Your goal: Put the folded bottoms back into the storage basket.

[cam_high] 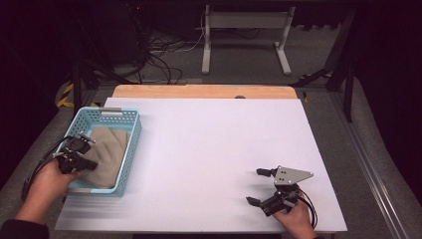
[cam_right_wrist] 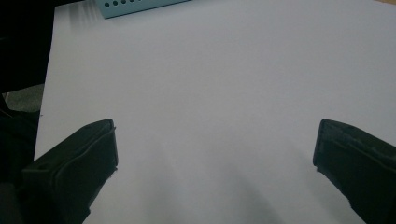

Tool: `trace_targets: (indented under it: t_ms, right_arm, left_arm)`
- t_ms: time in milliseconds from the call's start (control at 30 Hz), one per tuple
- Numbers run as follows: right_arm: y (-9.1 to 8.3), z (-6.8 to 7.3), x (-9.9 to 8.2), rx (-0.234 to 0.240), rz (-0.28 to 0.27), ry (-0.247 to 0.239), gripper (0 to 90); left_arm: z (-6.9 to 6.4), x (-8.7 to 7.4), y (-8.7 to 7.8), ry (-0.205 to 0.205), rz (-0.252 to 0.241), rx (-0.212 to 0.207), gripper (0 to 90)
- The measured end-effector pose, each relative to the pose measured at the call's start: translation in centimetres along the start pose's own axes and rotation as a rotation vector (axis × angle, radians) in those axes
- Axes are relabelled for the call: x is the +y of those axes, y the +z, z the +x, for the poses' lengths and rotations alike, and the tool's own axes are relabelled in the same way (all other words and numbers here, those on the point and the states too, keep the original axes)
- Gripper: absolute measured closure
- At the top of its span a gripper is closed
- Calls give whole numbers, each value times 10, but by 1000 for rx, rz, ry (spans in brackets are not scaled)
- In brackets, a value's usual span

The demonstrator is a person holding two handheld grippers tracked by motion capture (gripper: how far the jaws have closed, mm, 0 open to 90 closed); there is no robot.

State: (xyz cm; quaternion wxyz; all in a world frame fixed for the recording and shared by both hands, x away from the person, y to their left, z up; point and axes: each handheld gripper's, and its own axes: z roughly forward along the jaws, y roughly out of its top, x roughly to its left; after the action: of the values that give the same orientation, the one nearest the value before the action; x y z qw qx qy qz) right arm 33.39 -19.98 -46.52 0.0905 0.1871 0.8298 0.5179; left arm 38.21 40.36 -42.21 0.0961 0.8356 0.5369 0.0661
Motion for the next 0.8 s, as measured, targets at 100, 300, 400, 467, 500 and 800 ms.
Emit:
trace_targets:
  t_ms: [100, 300, 400, 467, 500, 800]
  right_arm:
    - [0, 0, 0, 0, 2, -1, 4]
    - [1, 0, 0, 1, 4, 0, 4]
    - [1, 0, 0, 2, 5, 0, 4]
    - [1, 0, 0, 1, 5, 0, 4]
    - [1, 0, 0, 1, 5, 0, 4]
    - [1, -1, 0, -2, 1, 4, 4]
  left_arm:
    - [-4, -3, -3, 5, 46, 37, 895]
    - [1, -14, -5, -28, 69, 21, 896]
    - [5, -23, -8, -48, 56, -11, 896]
    - [5, -24, -8, -45, 43, -13, 895]
    - [5, -24, -8, -45, 43, -13, 895]
    - [5, -22, -20, -48, -60, -8, 892]
